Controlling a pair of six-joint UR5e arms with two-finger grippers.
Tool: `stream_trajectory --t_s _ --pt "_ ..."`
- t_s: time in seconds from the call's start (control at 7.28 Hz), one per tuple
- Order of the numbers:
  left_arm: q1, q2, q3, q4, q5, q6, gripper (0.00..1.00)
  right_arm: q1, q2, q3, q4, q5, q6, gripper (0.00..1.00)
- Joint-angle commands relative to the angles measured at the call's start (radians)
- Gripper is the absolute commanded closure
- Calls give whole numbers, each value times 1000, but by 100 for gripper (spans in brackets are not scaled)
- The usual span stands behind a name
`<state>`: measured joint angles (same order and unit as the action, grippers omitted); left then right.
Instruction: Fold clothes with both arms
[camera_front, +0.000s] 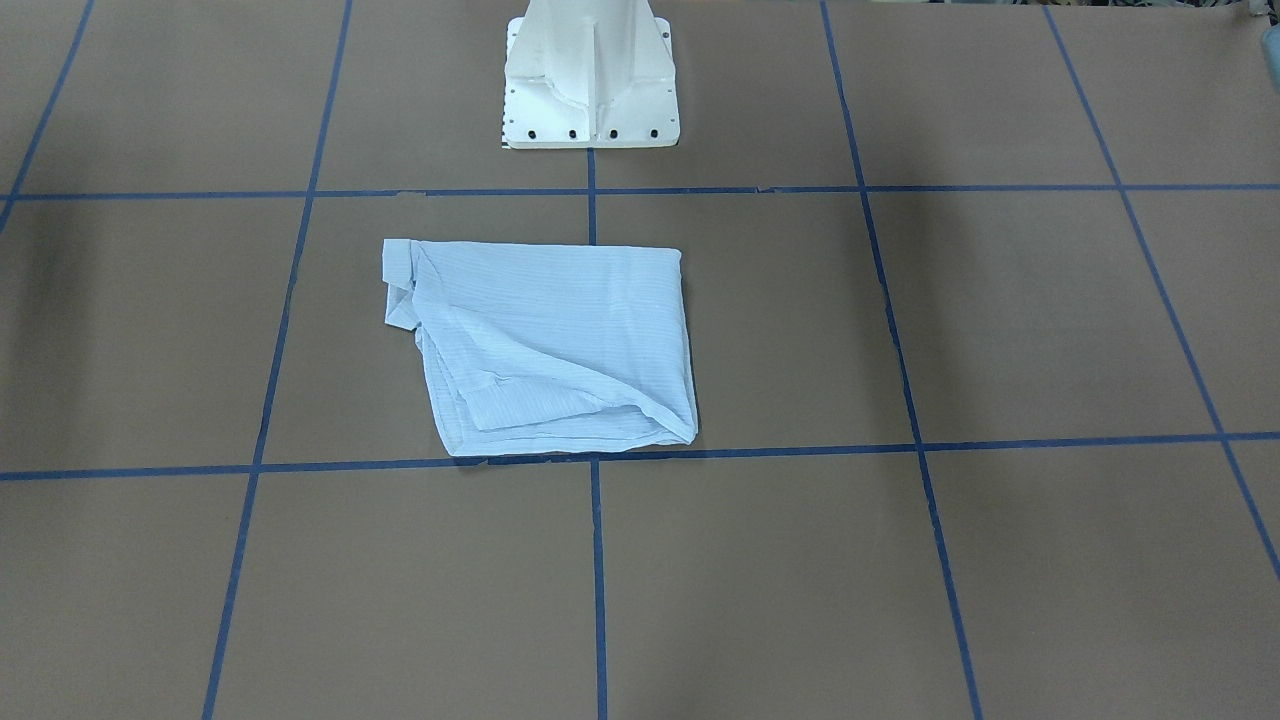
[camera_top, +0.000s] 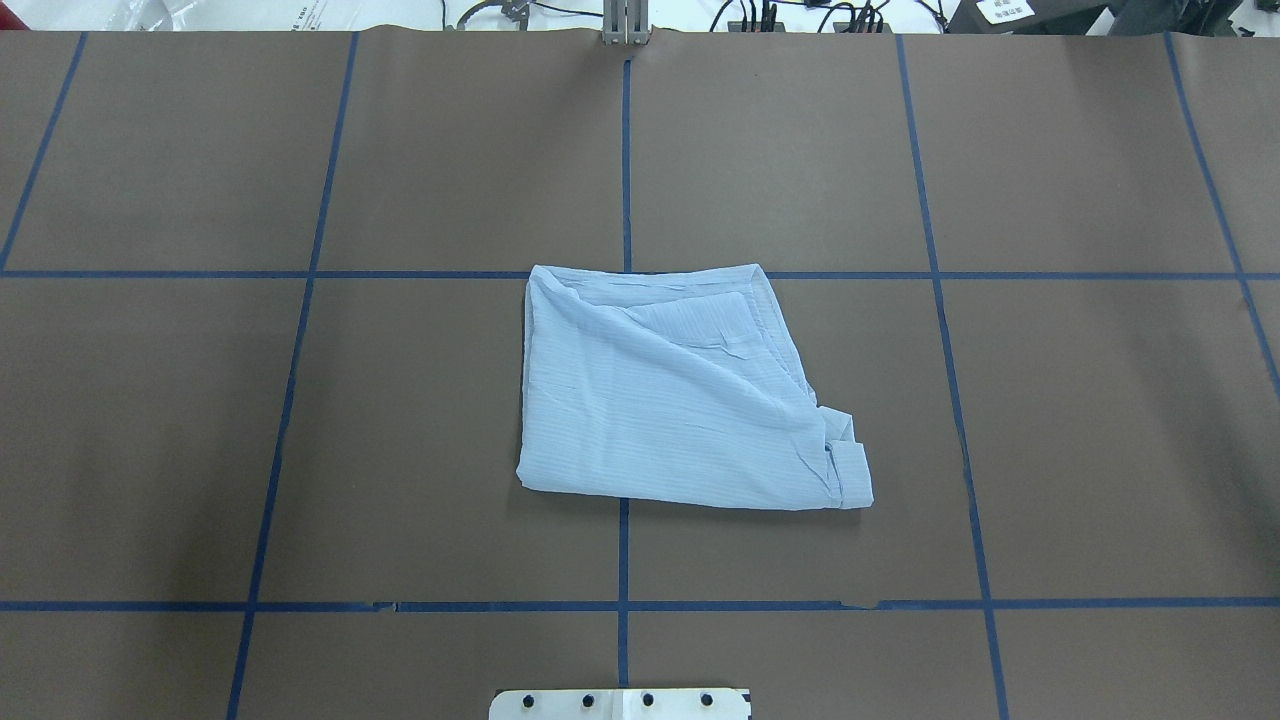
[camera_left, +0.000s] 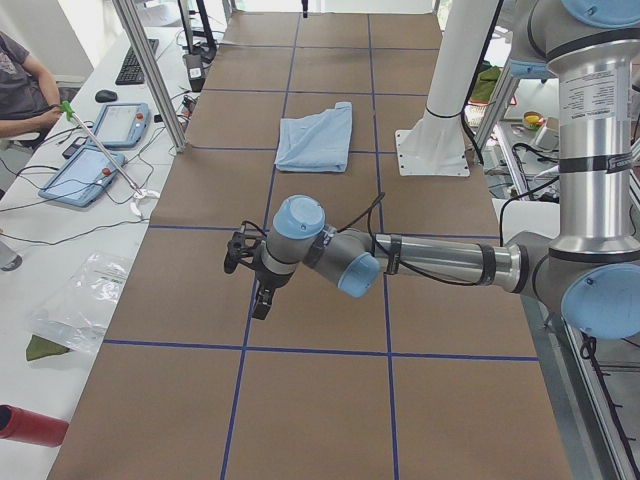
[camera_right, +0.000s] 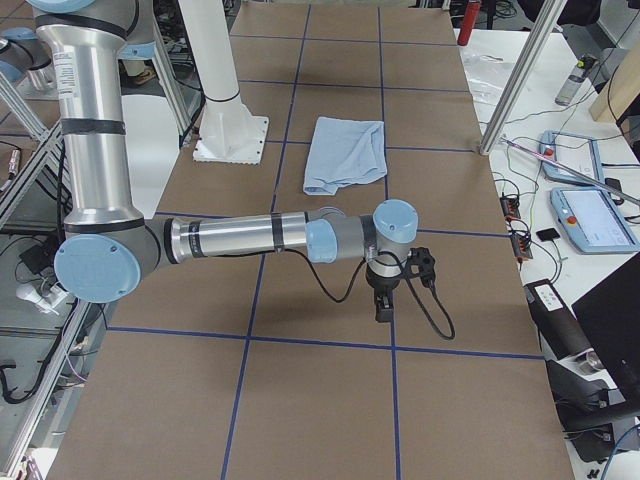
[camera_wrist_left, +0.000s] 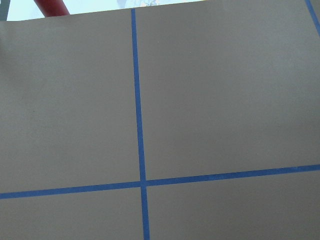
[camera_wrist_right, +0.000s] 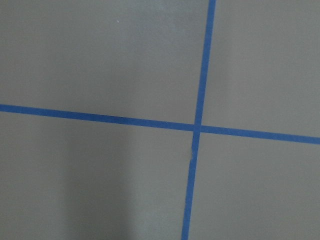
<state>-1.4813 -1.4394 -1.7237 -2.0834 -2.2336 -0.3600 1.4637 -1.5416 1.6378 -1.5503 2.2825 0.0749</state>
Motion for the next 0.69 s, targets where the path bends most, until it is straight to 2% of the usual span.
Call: stream_trajectory --t_s 0.0,0.27,0.41,0.55 --pt "0 13 50 14 -4 3 0 7 -11 -9 -11 -8 29 0" --pt "4 -19 21 220 -4 38 0 41 -18 5 -16 8 112 0" --pt "1 -16 -15 323 -4 173 0 62 -23 35 -54 14 112 0" --pt "-2 -21 -60 458 -4 269 0 66 -23 103 -164 14 112 0"
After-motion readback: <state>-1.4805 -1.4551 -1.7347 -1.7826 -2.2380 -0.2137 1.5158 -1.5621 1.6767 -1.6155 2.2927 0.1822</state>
